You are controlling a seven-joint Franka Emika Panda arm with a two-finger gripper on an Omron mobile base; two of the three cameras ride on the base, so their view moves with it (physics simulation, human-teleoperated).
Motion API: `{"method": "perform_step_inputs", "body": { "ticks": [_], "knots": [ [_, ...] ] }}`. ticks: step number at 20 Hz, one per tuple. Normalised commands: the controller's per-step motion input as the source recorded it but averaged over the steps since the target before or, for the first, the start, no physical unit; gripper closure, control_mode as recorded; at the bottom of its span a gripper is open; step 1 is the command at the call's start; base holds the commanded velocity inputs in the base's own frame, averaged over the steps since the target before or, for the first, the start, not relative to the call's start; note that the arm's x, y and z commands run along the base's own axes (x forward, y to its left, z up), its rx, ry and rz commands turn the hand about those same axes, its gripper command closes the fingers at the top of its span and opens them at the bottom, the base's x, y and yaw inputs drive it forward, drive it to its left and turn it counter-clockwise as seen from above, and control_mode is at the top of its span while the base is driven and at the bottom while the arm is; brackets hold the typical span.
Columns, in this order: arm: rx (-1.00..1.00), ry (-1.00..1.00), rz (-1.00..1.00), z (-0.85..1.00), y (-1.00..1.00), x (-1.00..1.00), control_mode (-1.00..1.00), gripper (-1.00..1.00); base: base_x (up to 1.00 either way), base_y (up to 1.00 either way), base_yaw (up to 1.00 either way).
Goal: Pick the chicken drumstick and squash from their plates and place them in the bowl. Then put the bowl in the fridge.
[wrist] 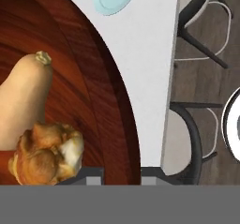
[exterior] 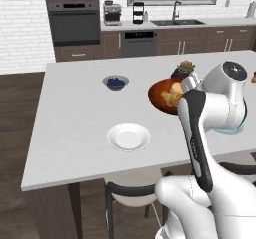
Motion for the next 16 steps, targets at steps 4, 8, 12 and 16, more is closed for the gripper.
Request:
{"method": "perform_step_inputs", "body": {
  "ticks": [4, 8, 12, 16],
  "knots": [
    [0.00, -0.08, 0.00, 0.30, 0.00, -0.74, -1.00, 1.00, 0.00, 0.00, 0.00],
    [0.00, -0.34, -0.01, 0.22, 0.00, -0.74, -1.00, 1.00, 0.00, 0.00, 0.00],
    [0.03, -0.20, -0.01, 0.15, 0.00, -0.59, -1.00, 1.00, 0.00, 0.00, 0.00],
    [0.01, -0.02, 0.00, 0.03, 0.00, -0.14, 1.00, 1.00, -0.59, -0.07, -0.04]
  ]
}}
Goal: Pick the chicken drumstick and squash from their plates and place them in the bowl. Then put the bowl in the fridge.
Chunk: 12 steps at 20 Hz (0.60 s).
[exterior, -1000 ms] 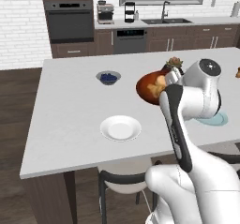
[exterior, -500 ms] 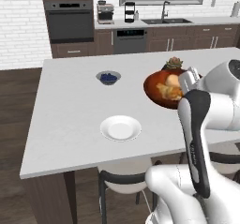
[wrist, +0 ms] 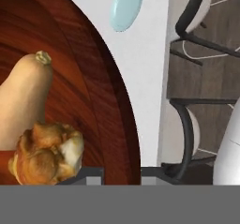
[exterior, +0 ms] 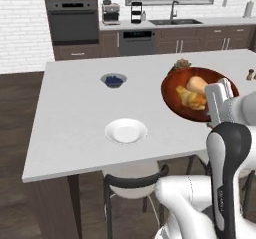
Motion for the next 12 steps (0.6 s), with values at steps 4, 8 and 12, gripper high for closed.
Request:
{"method": "perform_step_inputs", "body": {
  "ticks": [4, 8, 12],
  "knots": [
    [0.00, 0.00, 0.00, 0.00, 0.00, 0.00, 1.00, 1.00, -0.82, -0.69, -0.09],
    [0.00, 0.00, 0.00, 0.00, 0.00, 0.00, 1.00, 1.00, -0.62, -0.92, -0.21],
    [0.00, 0.00, 0.00, 0.00, 0.00, 0.00, 1.00, 1.00, -0.26, -0.54, -0.62]
  ]
}}
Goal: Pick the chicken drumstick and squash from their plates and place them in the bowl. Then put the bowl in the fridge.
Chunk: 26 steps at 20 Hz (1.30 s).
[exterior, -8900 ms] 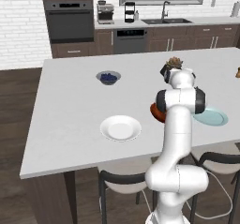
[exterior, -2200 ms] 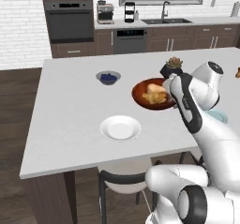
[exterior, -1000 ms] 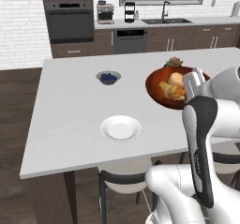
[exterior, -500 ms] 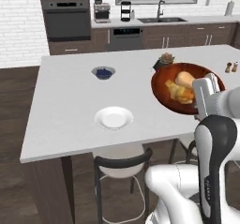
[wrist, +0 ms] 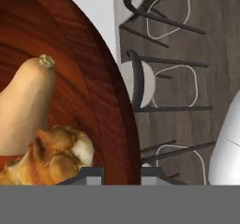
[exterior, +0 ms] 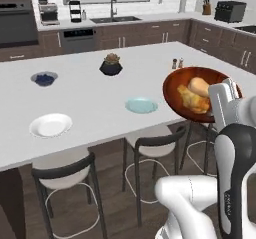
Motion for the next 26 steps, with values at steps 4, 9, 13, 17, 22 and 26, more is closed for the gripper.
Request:
{"method": "perform_step_inputs", "body": {
  "ticks": [4, 9, 13, 17, 22, 26],
  "knots": [
    [0.00, 0.00, 0.00, 0.00, 0.00, 0.00, 1.00, 1.00, 0.00, -0.44, -0.77],
    [0.00, 0.00, 0.00, 0.00, 0.00, 0.00, 1.00, 1.00, -0.02, -0.47, -0.75],
    [0.00, 0.00, 0.00, 0.00, 0.00, 0.00, 1.00, 1.00, 0.00, -0.41, -0.78],
    [0.00, 0.00, 0.00, 0.00, 0.00, 0.00, 1.00, 1.00, 0.12, -0.28, -0.68],
    [0.00, 0.00, 0.00, 0.00, 0.00, 0.00, 1.00, 1.00, 0.90, 0.00, -0.16],
    [0.00, 0.00, 0.00, 0.00, 0.00, 0.00, 1.00, 1.00, 1.00, -0.05, -0.15]
  ]
}}
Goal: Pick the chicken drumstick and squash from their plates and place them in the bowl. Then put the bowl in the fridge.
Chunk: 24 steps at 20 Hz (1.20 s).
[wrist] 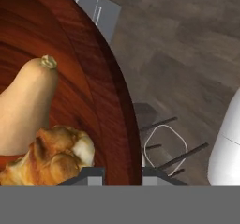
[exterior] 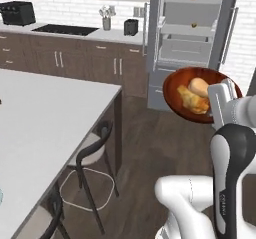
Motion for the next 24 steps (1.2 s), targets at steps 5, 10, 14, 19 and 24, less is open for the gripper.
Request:
{"method": "perform_step_inputs", "body": {
  "ticks": [5, 10, 14, 19, 24],
  "knots": [
    [0.00, 0.00, 0.00, 0.00, 0.00, 0.00, 1.00, 1.00, 1.00, -0.18, -0.19],
    [0.00, 0.00, 0.00, 0.00, 0.00, 0.00, 1.00, 1.00, 1.00, -0.27, -0.13],
    [0.00, 0.00, 0.00, 0.00, 0.00, 0.00, 1.00, 1.00, 0.90, -0.40, -0.18],
    [0.00, 0.00, 0.00, 0.00, 0.00, 0.00, 1.00, 1.00, 0.87, -0.30, -0.24],
    [0.00, 0.00, 0.00, 0.00, 0.00, 0.00, 1.00, 1.00, 1.00, 0.01, -0.31]
  ]
}}
